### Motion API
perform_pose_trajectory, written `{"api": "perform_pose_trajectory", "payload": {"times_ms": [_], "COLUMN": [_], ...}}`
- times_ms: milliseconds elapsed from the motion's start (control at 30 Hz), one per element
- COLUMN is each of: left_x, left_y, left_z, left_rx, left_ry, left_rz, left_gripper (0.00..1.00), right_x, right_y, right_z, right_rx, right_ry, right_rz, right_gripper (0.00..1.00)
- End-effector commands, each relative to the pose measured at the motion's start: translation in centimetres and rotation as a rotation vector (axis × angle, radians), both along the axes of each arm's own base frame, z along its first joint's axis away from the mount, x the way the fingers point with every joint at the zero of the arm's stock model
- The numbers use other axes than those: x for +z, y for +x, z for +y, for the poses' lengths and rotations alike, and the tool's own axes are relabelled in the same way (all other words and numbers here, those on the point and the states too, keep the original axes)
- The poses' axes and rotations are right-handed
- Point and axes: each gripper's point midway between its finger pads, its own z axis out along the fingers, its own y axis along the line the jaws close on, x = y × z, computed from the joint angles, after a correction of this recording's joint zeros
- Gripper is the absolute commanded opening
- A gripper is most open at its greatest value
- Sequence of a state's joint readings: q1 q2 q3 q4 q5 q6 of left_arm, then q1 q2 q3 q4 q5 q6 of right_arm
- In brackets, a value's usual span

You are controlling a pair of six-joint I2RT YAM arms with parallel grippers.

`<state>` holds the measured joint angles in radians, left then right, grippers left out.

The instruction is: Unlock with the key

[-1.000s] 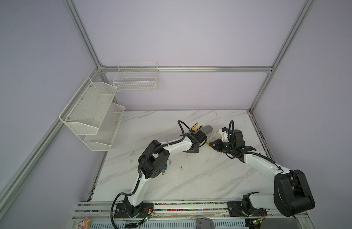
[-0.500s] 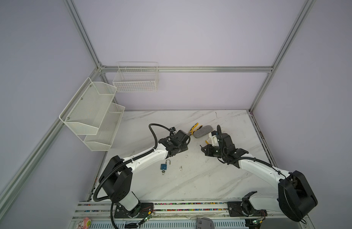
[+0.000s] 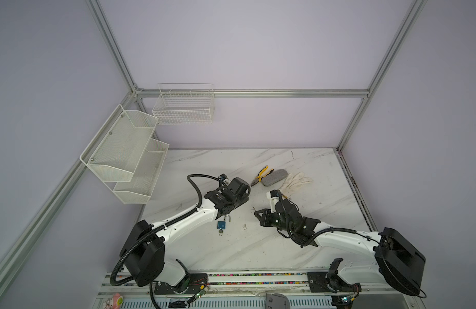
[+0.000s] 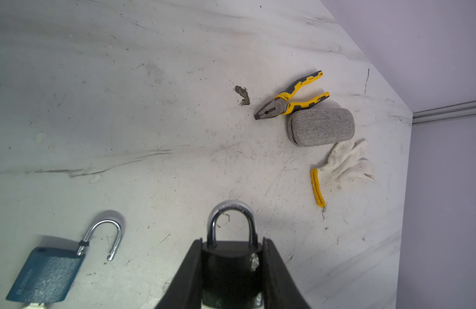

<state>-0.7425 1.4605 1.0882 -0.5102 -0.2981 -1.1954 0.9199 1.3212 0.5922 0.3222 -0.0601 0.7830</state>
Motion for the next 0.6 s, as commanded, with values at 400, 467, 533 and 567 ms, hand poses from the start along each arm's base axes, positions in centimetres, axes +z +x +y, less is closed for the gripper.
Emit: {"api": "perform_pose_trajectory", "payload": {"times_ms": [400, 467, 533, 567], "left_x": [2.9, 3.0, 3.1, 3.1], "left_y": [1.0, 1.0, 1.0, 1.0], "left_z": [-0.8, -0.8, -0.8, -0.8], "left_rx": [0.034, 0.030, 0.030, 0.029], "left_ry": [-0.009, -0.002, -0.001, 0.000], "left_rz": [-0.079, -0.085, -0.089, -0.089], "left_gripper": [0.00, 0.00, 0.00, 0.00], "right_x": [1.7, 1.8, 2.0, 1.9], "right_y": [1.0, 1.1, 1.2, 1.3], "right_z": [3.9, 4.1, 4.4, 4.6], "right_rx": [-0.040, -0.038, -0.036, -0.036], "right_ry": [0.233, 0.248, 0.259, 0.255], "right_rz": [-0.056, -0.056, -0.058, -0.057], "right_gripper": [0.00, 0.00, 0.00, 0.00]}}
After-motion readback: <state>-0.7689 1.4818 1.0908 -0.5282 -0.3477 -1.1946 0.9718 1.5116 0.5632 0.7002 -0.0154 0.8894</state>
